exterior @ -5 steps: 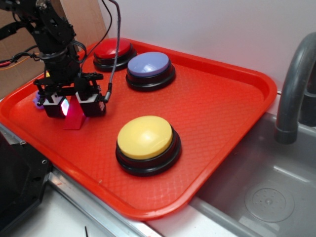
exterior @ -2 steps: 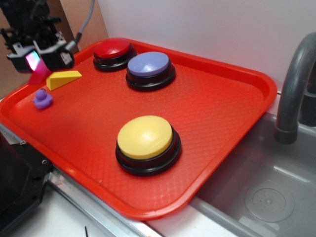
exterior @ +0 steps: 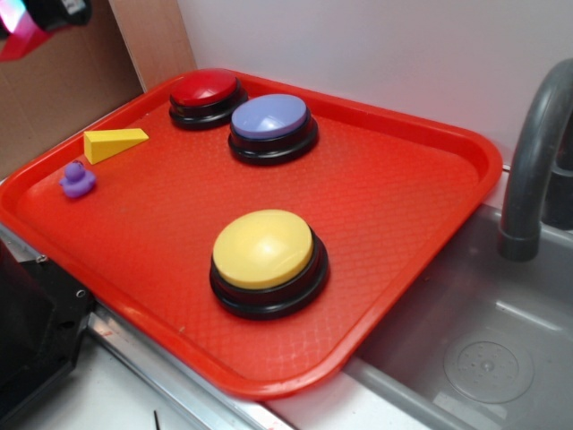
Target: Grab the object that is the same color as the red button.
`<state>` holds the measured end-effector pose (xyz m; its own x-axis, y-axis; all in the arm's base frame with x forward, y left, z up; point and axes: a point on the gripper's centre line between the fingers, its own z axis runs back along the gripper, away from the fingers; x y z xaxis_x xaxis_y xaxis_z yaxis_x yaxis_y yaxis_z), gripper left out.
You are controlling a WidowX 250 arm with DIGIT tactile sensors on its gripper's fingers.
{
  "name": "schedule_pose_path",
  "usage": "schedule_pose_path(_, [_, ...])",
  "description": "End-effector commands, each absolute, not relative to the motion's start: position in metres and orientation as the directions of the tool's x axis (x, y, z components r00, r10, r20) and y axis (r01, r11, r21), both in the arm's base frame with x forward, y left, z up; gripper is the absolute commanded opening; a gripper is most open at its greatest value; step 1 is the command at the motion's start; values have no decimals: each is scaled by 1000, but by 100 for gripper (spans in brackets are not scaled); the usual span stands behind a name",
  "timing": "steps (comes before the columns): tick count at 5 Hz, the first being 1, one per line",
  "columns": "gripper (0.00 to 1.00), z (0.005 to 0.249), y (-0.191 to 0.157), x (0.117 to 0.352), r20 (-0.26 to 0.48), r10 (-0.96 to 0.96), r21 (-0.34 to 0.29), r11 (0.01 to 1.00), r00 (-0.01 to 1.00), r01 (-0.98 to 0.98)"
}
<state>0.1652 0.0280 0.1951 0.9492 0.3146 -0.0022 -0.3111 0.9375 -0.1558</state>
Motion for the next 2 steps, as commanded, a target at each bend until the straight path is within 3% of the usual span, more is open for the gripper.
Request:
schedule_pose_path(1, [0,206,22,189,25,256,-126,960,966,-251])
schedule_pose_path(2, [0,205,28,182,24,248,-106,964,968,-245])
